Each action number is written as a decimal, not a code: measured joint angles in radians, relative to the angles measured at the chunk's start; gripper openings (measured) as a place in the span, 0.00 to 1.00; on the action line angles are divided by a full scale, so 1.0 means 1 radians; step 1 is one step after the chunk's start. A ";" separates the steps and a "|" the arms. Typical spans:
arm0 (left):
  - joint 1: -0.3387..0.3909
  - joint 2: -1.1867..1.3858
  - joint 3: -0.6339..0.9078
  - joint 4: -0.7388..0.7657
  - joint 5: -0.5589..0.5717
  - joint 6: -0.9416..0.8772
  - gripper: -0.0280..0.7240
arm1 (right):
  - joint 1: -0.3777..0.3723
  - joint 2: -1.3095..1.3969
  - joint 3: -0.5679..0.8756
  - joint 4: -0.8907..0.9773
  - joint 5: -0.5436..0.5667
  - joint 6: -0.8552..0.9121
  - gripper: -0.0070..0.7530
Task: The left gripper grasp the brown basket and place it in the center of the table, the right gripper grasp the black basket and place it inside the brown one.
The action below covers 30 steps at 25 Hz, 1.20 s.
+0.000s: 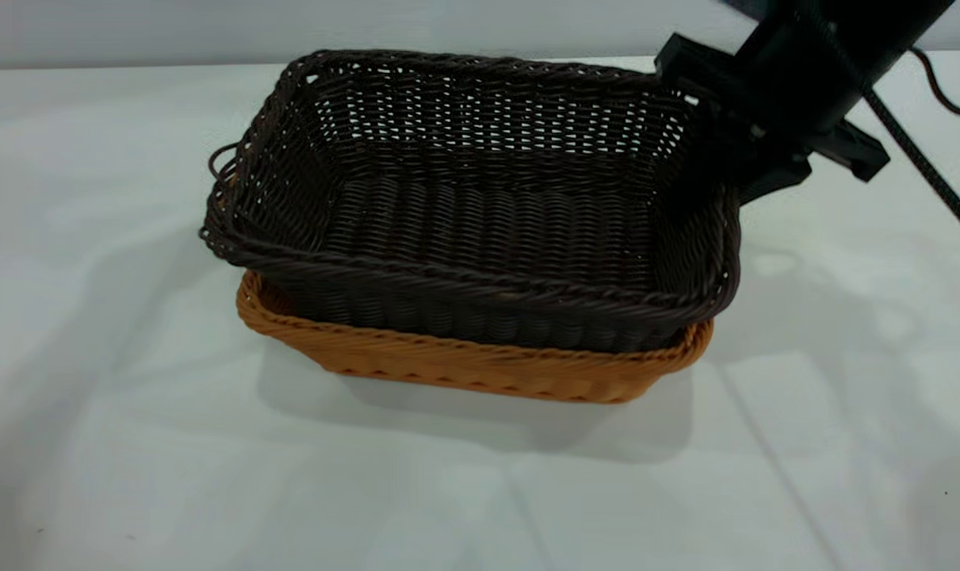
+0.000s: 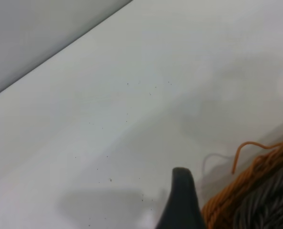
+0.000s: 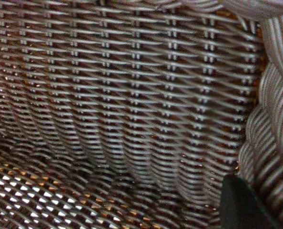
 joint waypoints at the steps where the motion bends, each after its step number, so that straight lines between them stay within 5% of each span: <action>1: 0.000 0.000 0.000 0.000 0.000 0.000 0.73 | 0.000 0.002 0.000 0.000 -0.001 0.004 0.11; 7: 0.000 0.000 0.000 0.000 0.001 0.000 0.73 | 0.000 0.001 -0.003 0.003 -0.008 0.001 0.19; 19: 0.000 -0.030 0.000 0.003 0.001 0.001 0.73 | -0.013 -0.041 -0.009 -0.030 -0.006 -0.059 0.78; 30: 0.000 -0.362 0.000 0.109 0.031 -0.051 0.73 | -0.114 -0.564 -0.009 -0.161 0.073 -0.068 0.78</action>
